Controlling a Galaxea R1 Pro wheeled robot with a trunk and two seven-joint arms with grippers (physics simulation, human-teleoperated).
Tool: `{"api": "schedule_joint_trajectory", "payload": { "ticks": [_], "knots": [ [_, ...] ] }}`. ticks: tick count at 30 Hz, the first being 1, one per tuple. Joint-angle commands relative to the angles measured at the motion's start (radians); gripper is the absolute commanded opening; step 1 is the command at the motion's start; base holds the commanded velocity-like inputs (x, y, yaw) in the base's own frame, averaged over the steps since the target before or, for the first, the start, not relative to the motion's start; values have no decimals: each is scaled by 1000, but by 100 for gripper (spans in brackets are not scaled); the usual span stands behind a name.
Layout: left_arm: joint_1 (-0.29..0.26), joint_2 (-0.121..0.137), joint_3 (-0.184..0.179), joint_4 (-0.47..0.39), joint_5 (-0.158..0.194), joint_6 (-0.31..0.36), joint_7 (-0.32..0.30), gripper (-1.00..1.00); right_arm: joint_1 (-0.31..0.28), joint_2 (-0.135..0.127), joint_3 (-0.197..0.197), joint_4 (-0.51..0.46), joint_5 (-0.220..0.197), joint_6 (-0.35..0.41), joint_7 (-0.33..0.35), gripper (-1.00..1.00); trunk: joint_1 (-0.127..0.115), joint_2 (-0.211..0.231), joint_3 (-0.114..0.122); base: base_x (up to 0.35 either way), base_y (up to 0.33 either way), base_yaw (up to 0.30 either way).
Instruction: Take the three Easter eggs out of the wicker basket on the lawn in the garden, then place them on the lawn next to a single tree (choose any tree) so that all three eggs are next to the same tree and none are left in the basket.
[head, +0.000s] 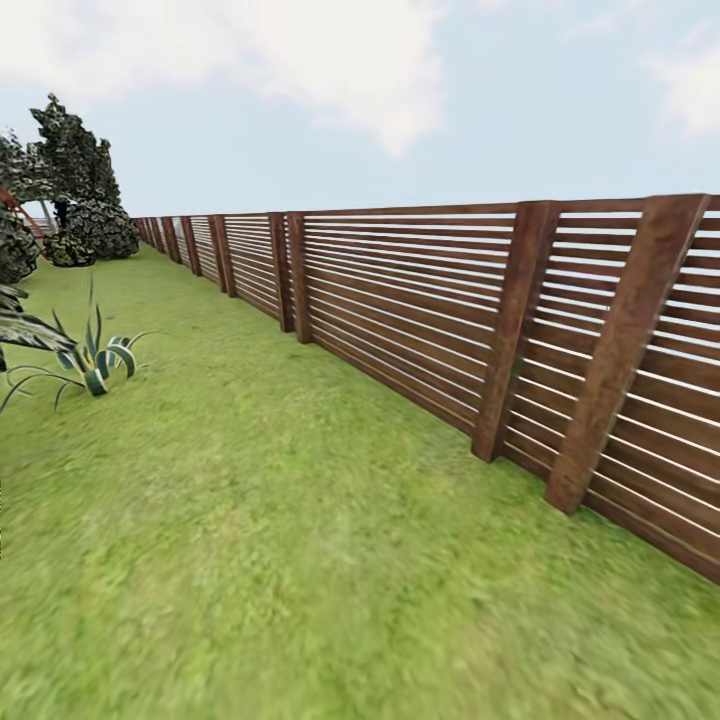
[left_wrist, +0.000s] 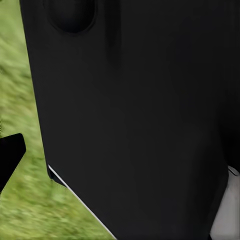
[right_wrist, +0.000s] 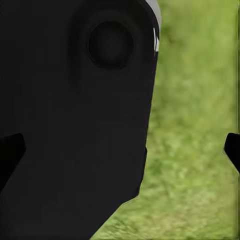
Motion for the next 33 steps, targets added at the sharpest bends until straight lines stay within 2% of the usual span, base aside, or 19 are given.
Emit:
{"api": "schedule_joint_trajectory", "payload": {
  "ticks": [1, 22, 33],
  "knots": [
    [0, 0, 0, -2, -1, -1, 1, 100, -1, 0, 0, 2, 7, 0, 0, 100, 1, 0, -1, 336, 0, 116],
    [0, -1, 0, -1, -1, -1, 1, 100, -1, -1, 1, 1, 8, -1, 0, 100, 1, 0, -1, 336, 0, 72],
    [1, -1, -1, -1, -1, -1, 1, 100, -1, -1, 0, 1, 6, 0, 0, 100, 1, 0, -1, 336, 0, 230]
  ]
}}
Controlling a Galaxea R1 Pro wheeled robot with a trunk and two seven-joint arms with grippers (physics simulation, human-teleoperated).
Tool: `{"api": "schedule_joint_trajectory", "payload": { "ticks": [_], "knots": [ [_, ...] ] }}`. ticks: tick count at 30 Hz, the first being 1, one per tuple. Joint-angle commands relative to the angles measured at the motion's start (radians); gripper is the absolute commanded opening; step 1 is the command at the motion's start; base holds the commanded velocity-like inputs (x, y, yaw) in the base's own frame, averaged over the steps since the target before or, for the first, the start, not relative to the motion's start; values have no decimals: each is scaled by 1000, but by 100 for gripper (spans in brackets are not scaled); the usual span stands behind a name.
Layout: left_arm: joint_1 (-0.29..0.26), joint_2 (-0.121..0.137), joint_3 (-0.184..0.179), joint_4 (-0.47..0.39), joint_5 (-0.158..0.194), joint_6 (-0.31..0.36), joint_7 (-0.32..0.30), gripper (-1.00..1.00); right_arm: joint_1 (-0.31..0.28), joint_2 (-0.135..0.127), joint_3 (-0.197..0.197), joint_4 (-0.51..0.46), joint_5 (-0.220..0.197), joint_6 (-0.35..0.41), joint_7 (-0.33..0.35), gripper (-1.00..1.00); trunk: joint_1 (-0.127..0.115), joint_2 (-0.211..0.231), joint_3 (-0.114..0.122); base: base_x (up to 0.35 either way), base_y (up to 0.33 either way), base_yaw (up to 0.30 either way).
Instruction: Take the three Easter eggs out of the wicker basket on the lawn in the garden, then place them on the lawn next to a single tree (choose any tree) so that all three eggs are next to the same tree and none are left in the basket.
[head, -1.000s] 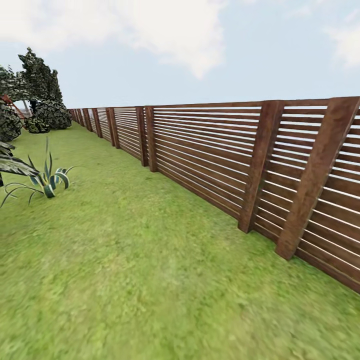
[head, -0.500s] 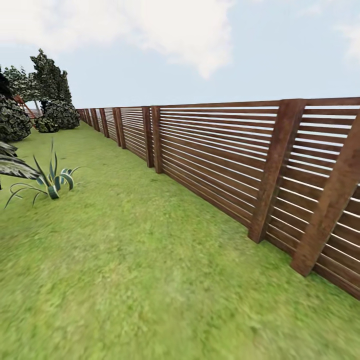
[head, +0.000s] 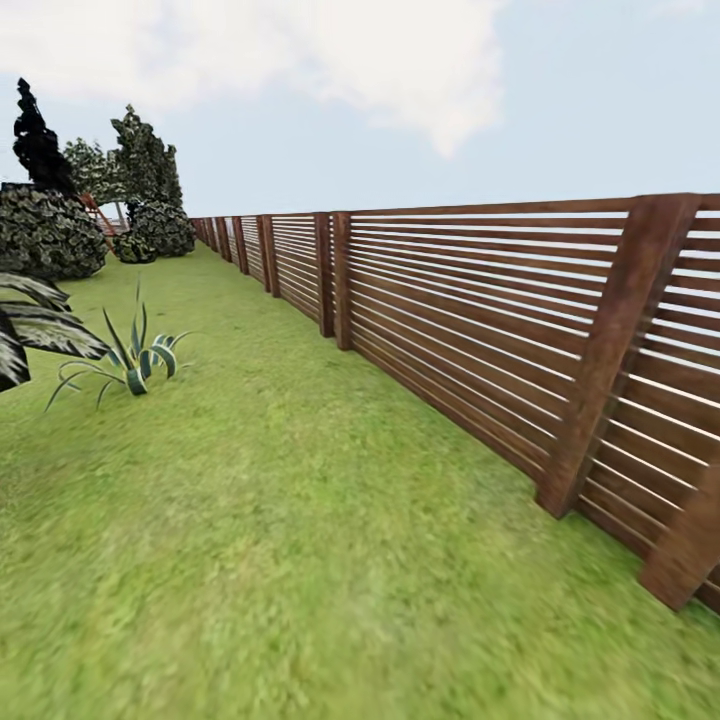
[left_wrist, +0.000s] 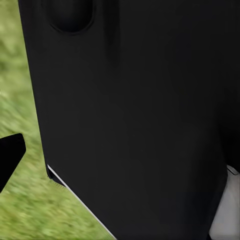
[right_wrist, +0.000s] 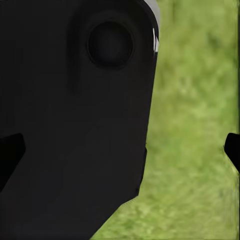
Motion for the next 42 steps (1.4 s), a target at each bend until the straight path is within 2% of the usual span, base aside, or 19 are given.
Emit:
{"api": "schedule_joint_trajectory", "payload": {
  "ticks": [1, 8, 31, 42],
  "knots": [
    [1, 0, 0, -2, -1, -1, 1, 100, -1, 0, 0, 2, 8, 0, 0, 100, 1, 0, -1, 336, 0, 254],
    [0, 0, 0, -2, -1, -1, 1, 100, -1, 0, 1, 2, 8, 0, 0, 100, 1, 0, -1, 336, 0, 209],
    [1, 0, 0, -2, -1, -1, 1, 100, -1, 0, 1, 2, 8, 0, 0, 100, 1, 0, -1, 336, 0, 12],
    [0, 0, 0, -2, -1, -1, 1, 100, -1, 0, 0, 2, 8, 0, 0, 100, 1, 0, -1, 336, 0, 223]
  ]
}}
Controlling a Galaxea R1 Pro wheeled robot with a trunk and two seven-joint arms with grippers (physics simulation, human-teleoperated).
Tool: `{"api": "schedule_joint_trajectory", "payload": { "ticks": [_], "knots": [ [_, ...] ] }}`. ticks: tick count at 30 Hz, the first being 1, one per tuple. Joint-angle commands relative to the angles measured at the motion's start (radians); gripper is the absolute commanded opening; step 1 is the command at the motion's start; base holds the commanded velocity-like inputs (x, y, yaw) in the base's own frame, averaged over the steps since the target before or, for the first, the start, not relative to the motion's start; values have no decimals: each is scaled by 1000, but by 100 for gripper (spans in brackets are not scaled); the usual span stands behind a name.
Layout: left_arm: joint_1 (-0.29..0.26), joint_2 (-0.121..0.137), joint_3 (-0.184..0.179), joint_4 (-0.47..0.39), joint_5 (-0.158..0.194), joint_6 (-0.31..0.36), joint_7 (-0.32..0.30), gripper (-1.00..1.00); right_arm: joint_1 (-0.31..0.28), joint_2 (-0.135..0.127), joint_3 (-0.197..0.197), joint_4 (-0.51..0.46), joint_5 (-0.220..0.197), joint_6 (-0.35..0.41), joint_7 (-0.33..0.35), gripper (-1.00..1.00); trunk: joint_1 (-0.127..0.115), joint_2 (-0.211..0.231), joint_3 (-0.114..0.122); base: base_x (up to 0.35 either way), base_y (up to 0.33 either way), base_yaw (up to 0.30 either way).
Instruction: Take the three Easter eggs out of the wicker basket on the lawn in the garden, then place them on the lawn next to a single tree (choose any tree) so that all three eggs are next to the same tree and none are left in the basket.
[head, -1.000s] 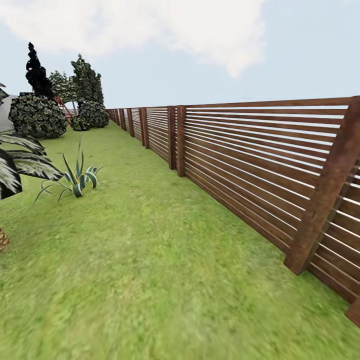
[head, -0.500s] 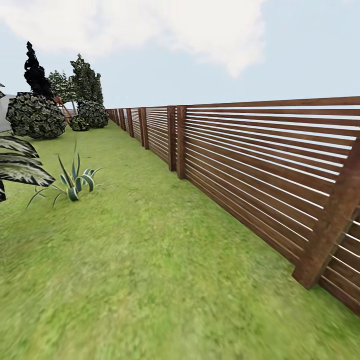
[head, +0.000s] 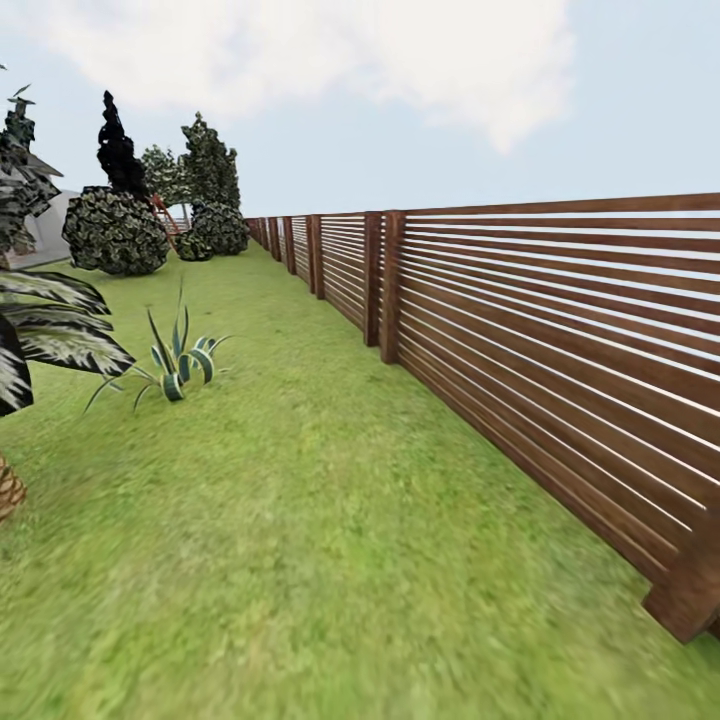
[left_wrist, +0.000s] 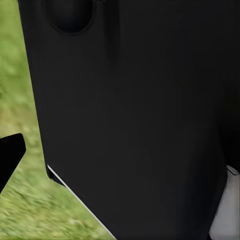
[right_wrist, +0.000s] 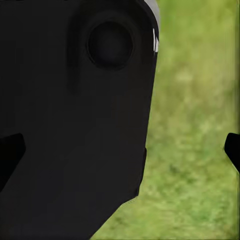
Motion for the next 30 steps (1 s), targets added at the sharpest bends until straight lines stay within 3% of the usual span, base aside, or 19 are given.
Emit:
{"api": "schedule_joint_trajectory", "payload": {
  "ticks": [1, 30],
  "knots": [
    [1, 0, 0, -2, -1, -1, 1, 100, -1, 0, 0, 2, 7, 0, 0, 100, 1, 0, -1, 336, 0, 241],
    [1, 0, 0, -2, -1, -1, 1, 100, -1, 0, 2, 2, 7, 0, 0, 100, 1, 0, -1, 336, 0, 59]
  ]
}}
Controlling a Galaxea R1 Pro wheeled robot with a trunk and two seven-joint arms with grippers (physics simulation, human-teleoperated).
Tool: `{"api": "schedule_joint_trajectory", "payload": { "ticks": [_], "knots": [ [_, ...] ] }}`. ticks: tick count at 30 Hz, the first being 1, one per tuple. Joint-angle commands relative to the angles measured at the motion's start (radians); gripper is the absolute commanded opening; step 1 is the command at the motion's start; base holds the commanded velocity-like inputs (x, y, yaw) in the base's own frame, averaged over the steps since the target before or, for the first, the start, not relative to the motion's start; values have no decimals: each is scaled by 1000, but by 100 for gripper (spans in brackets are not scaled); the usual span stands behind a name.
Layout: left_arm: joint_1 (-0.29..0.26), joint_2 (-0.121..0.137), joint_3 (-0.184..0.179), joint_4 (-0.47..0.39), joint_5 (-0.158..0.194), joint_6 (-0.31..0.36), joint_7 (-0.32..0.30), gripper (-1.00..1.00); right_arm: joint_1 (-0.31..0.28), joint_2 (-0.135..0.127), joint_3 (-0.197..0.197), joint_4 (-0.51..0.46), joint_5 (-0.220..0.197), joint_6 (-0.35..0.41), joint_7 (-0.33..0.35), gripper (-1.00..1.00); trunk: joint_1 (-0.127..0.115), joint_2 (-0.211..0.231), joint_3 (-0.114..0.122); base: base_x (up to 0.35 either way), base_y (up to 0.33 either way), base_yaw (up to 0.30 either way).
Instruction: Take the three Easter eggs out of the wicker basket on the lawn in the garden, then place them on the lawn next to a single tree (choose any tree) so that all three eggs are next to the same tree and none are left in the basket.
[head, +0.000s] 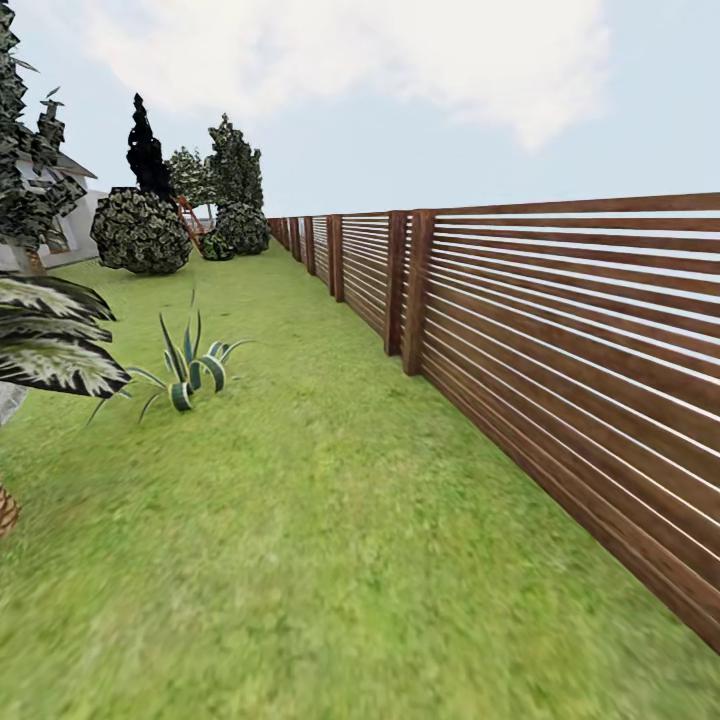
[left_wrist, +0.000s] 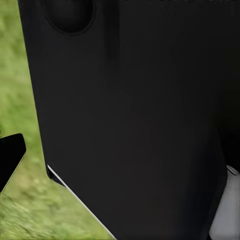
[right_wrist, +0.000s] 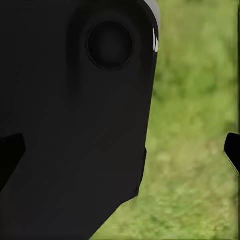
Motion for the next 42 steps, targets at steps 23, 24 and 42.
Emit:
{"api": "schedule_joint_trajectory", "payload": {
  "ticks": [23, 24, 42],
  "knots": [
    [0, 0, 0, -2, -1, -1, 1, 100, -1, 1, 0, 3, 8, 2, 0, 100, 1, 0, -1, 336, 0, 0],
    [0, 0, 0, -2, -1, -1, 1, 100, -1, 1, 0, 3, 8, 2, 0, 100, 1, 0, -1, 335, 0, 0],
    [1, 0, 0, -2, -1, -1, 1, 100, -1, 1, 0, 3, 7, 0, 0, 100, 1, 0, -1, 336, 0, 0]
  ]
}}
